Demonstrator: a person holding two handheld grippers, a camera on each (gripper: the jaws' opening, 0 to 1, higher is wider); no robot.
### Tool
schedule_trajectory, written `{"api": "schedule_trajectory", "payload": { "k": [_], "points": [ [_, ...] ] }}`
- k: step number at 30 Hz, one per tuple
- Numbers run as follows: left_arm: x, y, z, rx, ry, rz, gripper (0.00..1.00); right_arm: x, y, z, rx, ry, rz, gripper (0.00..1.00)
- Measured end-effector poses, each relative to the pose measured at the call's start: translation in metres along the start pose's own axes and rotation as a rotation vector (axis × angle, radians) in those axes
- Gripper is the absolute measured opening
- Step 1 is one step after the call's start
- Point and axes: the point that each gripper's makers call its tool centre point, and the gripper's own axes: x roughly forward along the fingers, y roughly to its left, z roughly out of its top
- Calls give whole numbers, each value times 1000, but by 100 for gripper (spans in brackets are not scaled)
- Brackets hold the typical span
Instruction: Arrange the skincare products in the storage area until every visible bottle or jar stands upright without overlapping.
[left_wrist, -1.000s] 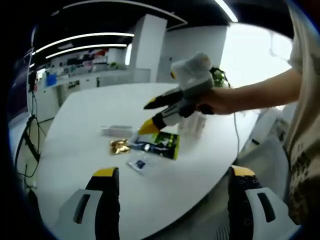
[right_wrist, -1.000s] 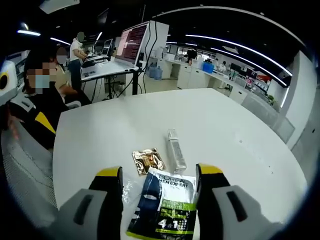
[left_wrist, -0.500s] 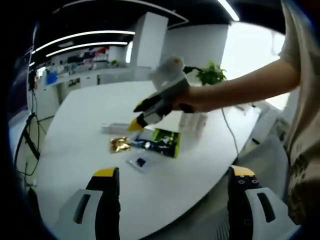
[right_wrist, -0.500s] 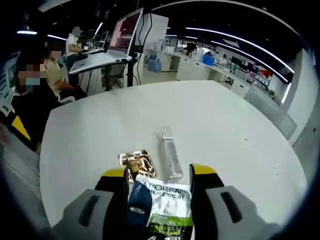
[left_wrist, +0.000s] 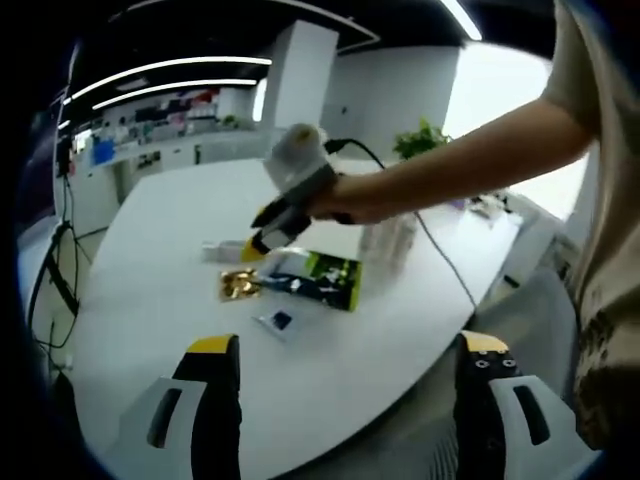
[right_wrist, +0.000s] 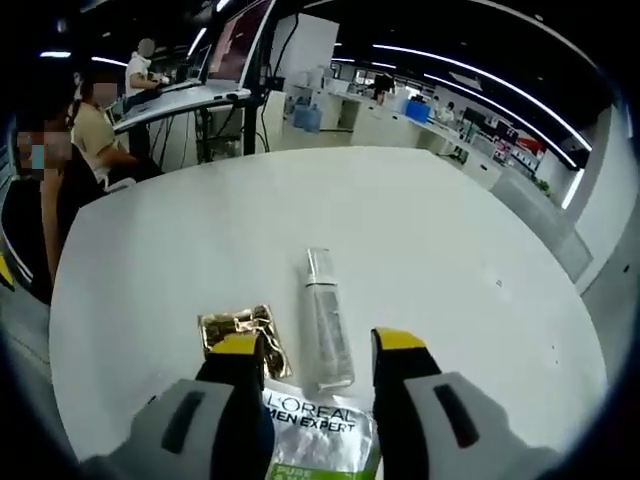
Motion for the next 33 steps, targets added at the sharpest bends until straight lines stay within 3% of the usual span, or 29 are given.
{"api": "schedule_trajectory", "payload": {
  "k": [10, 13, 21, 28, 33],
  "points": [
    [-1, 4, 0, -11, -3, 13, 85, 14, -2, -5, 66, 9, 14, 39],
    [-1, 4, 0, -10, -1, 12, 85, 16, -5, -3, 128, -3, 13, 38],
    [-1, 4, 0, -13, -4, 12, 85, 22, -3, -15, 122, 44, 18, 32],
    [-1, 4, 0, -15, -6, 12, 85, 26, 4, -14, 115, 47, 32, 31],
    [-1, 5, 0, -16, -5, 13, 85, 28, 6, -14, 114, 46, 43, 25]
  ]
}}
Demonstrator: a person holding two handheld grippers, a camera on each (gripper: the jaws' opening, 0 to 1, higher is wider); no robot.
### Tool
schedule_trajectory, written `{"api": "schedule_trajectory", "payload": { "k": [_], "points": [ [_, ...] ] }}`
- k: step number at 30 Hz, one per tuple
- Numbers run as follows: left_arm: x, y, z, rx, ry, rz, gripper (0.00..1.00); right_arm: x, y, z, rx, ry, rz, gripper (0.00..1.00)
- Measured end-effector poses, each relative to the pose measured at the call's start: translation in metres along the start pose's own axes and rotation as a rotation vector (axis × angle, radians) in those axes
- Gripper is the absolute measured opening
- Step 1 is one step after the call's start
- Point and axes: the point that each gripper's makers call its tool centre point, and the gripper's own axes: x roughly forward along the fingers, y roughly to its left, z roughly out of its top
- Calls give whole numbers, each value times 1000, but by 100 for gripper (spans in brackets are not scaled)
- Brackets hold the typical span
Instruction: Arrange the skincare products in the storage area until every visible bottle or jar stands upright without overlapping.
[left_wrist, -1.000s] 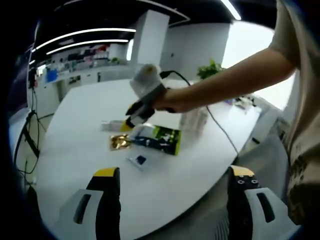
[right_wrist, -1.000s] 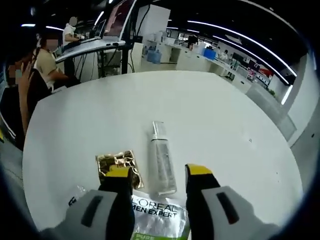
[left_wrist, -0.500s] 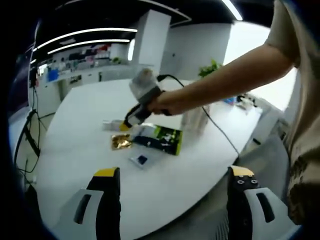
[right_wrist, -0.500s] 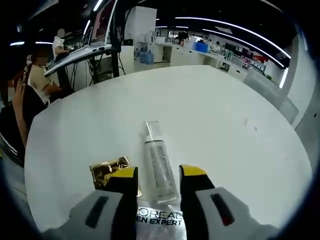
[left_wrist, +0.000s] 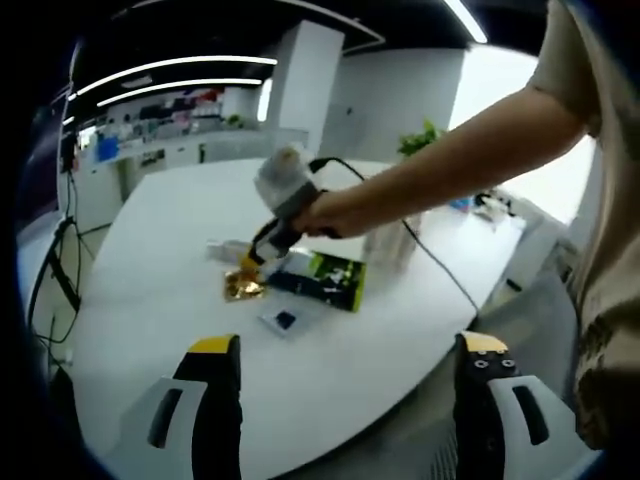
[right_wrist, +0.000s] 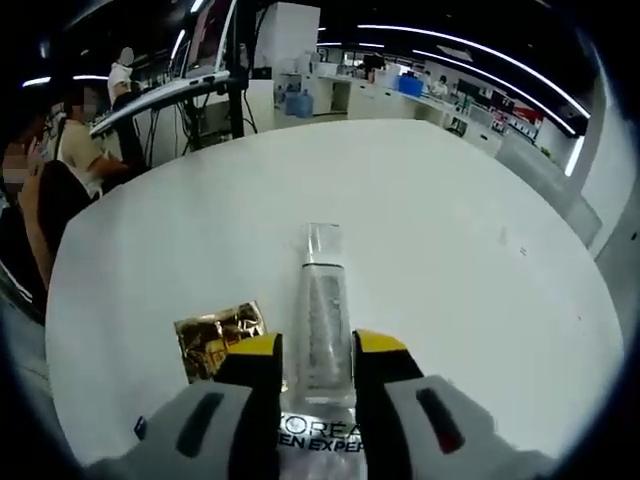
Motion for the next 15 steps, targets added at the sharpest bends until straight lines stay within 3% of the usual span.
{"api": "schedule_trajectory", "payload": {
  "k": [15],
  "points": [
    [1, 0, -1, -2, 4, 0, 85, -5, 4, 1, 20, -8, 0, 21]
  ]
}}
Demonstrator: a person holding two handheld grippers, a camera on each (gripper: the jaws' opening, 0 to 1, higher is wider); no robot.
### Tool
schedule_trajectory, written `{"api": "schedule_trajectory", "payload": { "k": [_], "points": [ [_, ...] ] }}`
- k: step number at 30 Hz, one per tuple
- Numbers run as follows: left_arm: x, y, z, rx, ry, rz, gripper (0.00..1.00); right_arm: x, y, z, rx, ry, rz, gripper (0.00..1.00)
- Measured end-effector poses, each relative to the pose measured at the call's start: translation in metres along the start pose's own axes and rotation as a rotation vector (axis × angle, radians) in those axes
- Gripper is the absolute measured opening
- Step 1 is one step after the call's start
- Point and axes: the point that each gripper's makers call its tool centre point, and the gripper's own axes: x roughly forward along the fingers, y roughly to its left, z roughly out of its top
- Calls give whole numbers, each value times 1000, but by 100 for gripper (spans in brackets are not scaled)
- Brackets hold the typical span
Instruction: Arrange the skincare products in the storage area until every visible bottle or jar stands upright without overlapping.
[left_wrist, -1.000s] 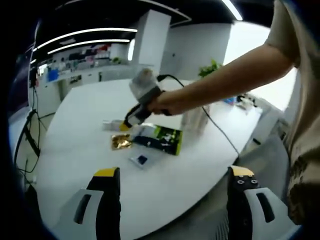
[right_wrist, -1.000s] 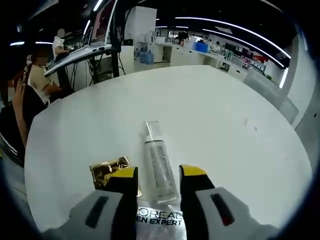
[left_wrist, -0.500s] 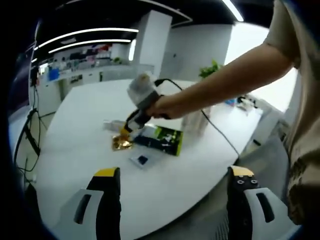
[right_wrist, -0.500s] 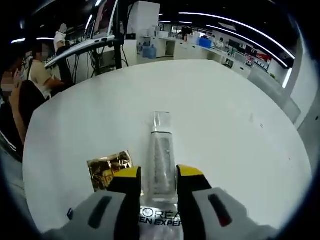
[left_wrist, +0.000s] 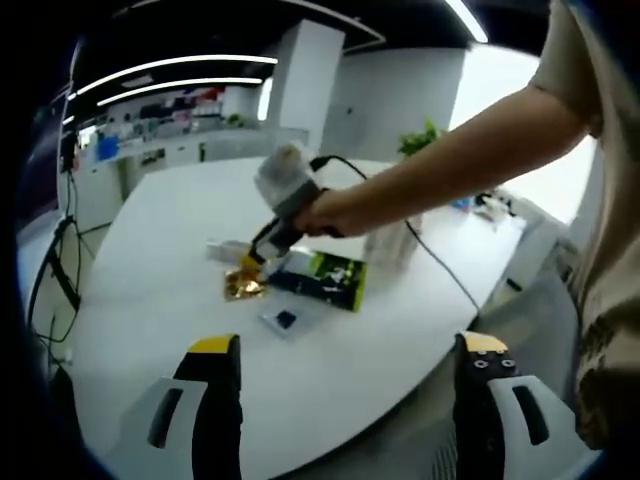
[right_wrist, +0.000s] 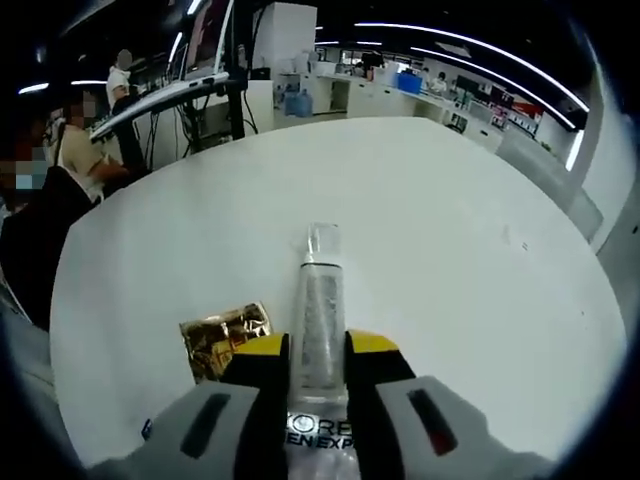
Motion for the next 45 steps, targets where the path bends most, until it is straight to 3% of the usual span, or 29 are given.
{"api": "schedule_trajectory", "payload": {
  "k": [17, 27, 36, 45],
  "points": [
    [-1, 2, 3, -30, -12, 0, 85, -31, 19, 27, 9, -113, 53, 20],
    [-7, 13, 14, -156, -69, 20, 84, -72, 38, 55, 23, -244, 79, 20],
    [-14, 15, 16, -140, -50, 41, 84, -108, 48, 66, 58, -337, 90, 20],
    [-29, 25, 45, -179, -113, 65, 83, -142, 55, 67, 105, -408, 91, 20]
  ]
}}
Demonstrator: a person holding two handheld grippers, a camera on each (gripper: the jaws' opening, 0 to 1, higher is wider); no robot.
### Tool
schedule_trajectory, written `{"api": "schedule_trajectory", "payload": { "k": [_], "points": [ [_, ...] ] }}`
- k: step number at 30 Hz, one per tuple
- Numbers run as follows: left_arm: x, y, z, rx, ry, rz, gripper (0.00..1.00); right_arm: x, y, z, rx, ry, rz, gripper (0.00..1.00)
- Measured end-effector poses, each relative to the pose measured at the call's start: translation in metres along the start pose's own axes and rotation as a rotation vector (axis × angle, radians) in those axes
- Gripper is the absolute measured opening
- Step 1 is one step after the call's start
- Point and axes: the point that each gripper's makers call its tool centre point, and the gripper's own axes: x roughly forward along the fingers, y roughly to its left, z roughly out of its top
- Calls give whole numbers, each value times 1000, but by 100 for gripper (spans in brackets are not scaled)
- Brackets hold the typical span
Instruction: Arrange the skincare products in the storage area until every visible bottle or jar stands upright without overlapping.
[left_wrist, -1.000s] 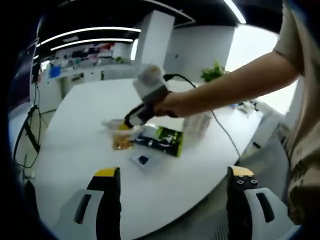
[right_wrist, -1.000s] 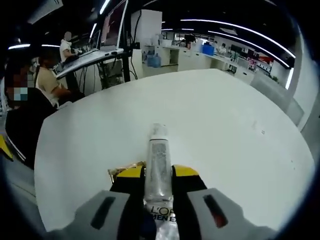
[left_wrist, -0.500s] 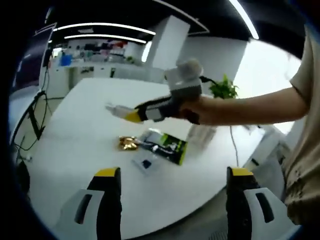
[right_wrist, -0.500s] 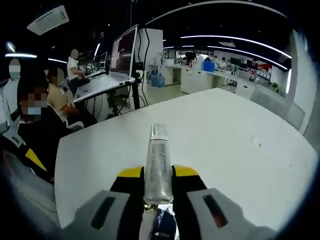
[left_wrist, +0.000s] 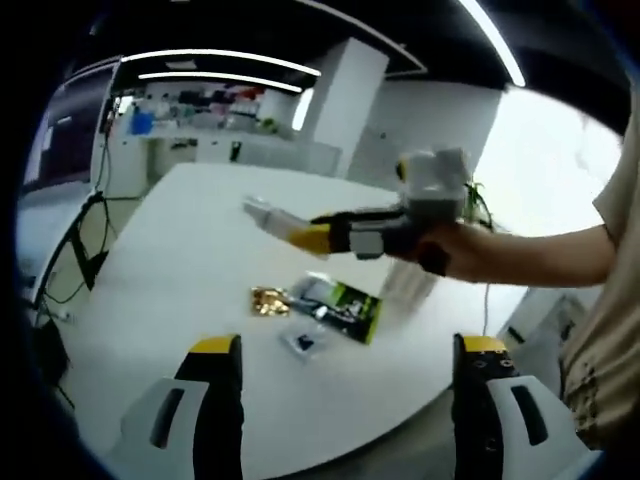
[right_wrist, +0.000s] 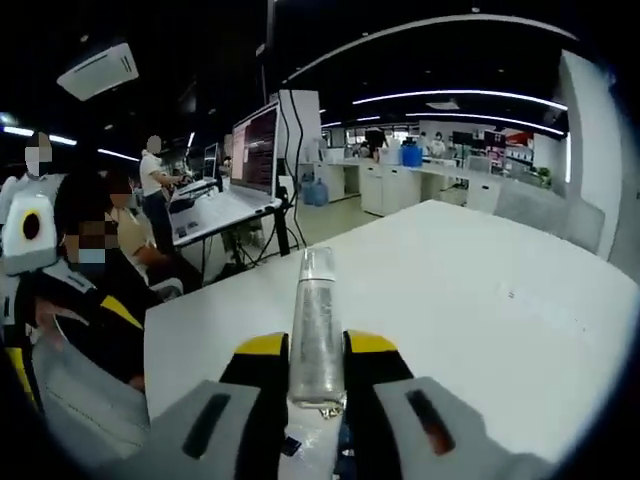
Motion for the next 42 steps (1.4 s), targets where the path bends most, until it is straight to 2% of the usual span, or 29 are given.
{"api": "schedule_trajectory", "payload": {
  "k": [6, 11, 20, 31, 42],
  "points": [
    [-5, 0, 21, -7, -42, 9, 84, -23, 6, 9, 26, -52, -9, 20],
    [-7, -8, 38, -7, -75, 3, 83, -44, 13, 15, 36, -92, -15, 20],
    [-4, -24, 52, -9, -99, -28, 83, -76, 25, 26, 83, -166, -25, 20],
    [3, -41, 77, -115, -175, -99, 81, -109, 55, 44, 96, -247, -7, 20],
    [12, -55, 86, -179, -197, -153, 79, -132, 75, 58, 75, -305, -4, 20]
  ]
}}
